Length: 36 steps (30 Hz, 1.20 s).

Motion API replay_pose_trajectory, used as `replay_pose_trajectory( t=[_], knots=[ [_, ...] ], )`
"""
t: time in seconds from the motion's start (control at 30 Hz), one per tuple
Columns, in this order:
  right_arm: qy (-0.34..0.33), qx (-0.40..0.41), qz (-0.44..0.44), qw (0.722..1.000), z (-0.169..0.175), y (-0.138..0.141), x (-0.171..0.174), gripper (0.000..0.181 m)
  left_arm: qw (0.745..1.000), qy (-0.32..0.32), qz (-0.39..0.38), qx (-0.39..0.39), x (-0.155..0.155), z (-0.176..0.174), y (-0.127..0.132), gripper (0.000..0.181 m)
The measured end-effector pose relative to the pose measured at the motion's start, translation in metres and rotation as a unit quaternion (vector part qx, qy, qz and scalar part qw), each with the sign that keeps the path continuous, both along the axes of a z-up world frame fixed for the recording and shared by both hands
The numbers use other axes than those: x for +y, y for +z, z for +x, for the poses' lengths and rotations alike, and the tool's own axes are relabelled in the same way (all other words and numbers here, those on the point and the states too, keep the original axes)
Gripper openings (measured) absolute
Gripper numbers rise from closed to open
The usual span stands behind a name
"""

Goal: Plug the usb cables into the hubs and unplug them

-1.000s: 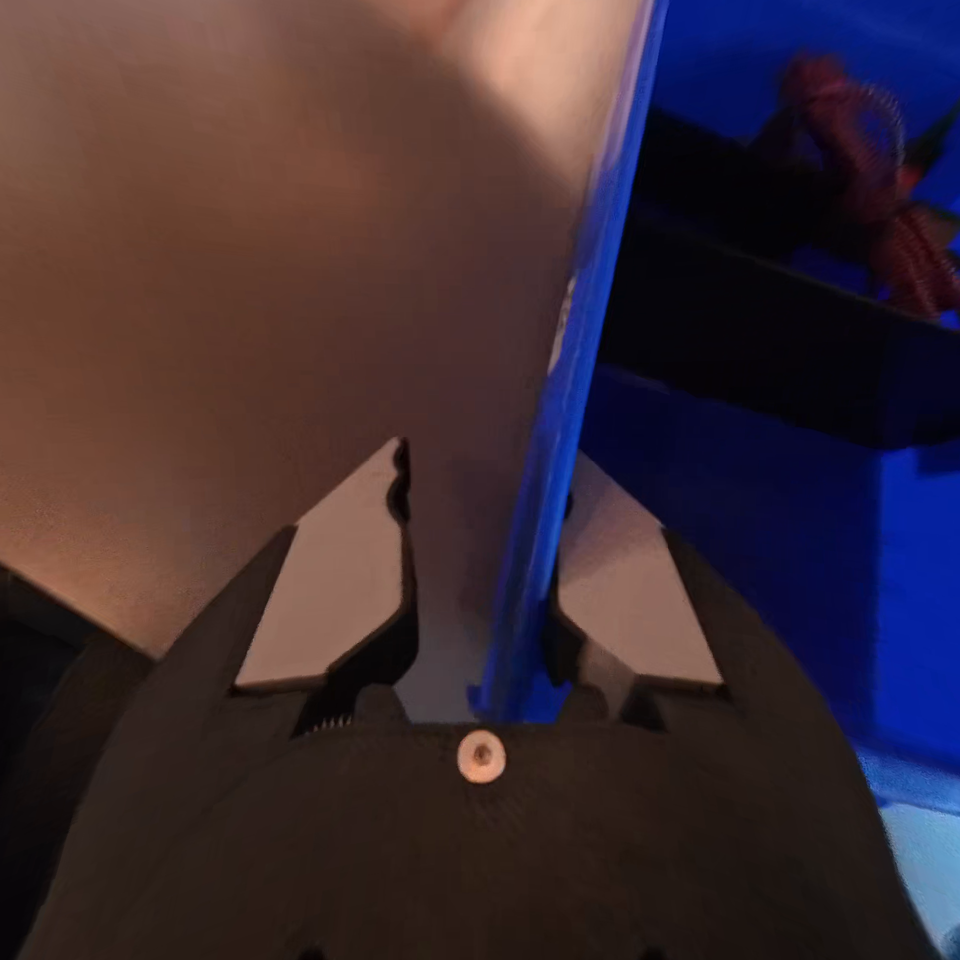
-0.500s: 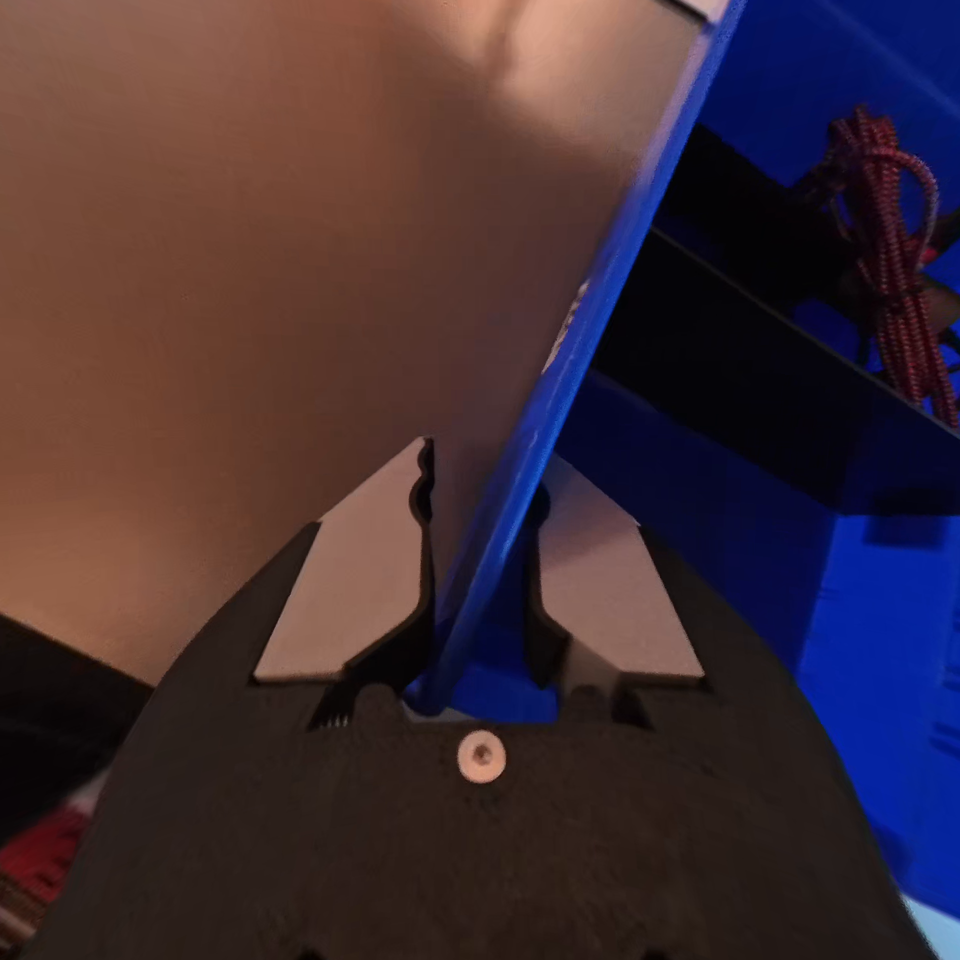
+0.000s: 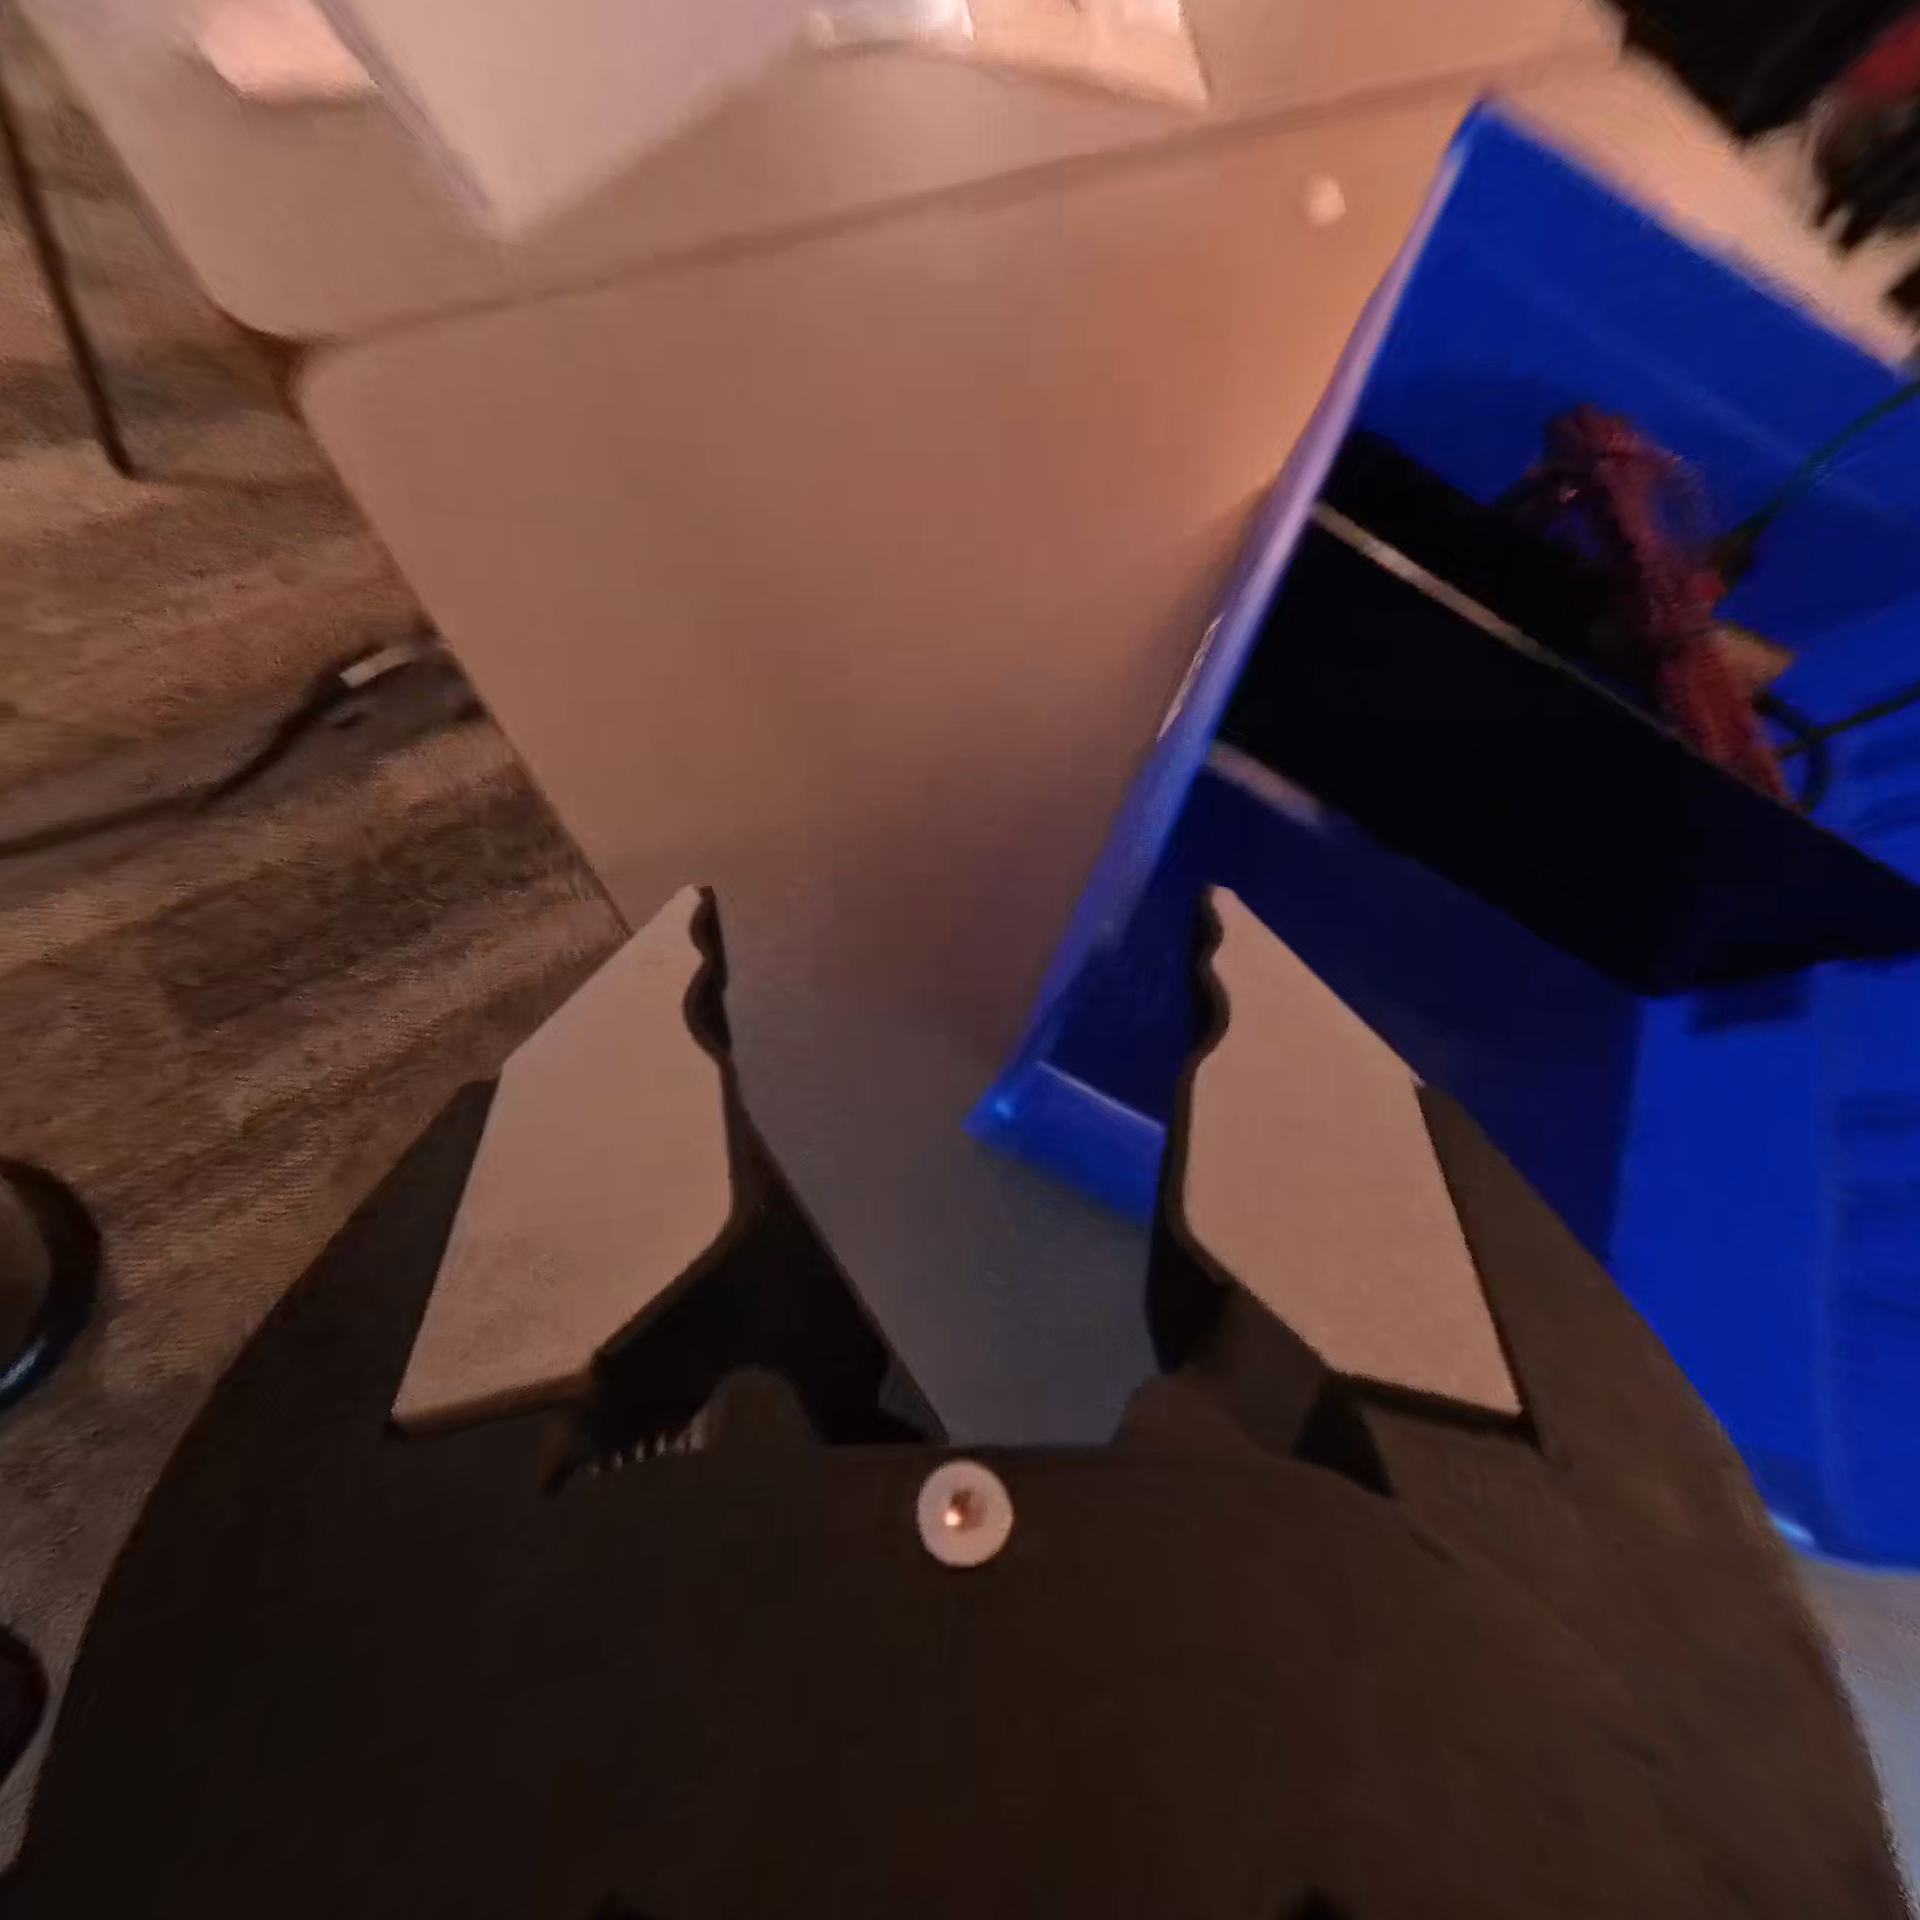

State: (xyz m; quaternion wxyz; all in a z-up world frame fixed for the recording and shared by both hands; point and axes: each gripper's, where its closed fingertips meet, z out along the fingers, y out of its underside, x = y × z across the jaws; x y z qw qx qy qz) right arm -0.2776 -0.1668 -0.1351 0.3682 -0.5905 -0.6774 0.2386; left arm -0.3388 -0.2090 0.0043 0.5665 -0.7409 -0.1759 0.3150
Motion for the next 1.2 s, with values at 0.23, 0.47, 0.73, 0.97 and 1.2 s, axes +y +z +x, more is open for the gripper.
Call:
replay_pose_trajectory(
  t=[0.23, 0.47, 0.73, 0.97, 1.2],
  knots=[
    [0.031, 0.152, -0.017, 0.988, 0.061, 0.097, 0.030, 0.087, 0.999, 0.015, -0.011, 0.040, -0.009, 0.023, 0.023, 0.004],
    [0.023, 0.093, 0.012, 0.995, 0.179, 0.099, 0.170, 0.103, 0.990, -0.096, -0.041, 0.092, 0.063, 0.103, 0.042, 0.005],
    [-0.064, 0.069, -0.010, 0.995, 0.288, 0.101, 0.290, 0.105, 0.948, -0.291, -0.104, 0.076, 0.206, 0.244, 0.001, 0.005],
    [-0.164, 0.083, 0.023, 0.983, 0.358, 0.119, 0.355, 0.096, 0.900, -0.408, -0.152, 0.024, 0.308, 0.351, -0.070, 0.005],
    [-0.159, 0.092, 0.018, 0.983, 0.357, 0.117, 0.362, 0.089, 0.882, -0.436, -0.172, -0.042, 0.370, 0.405, -0.142, 0.005]
  ],
)
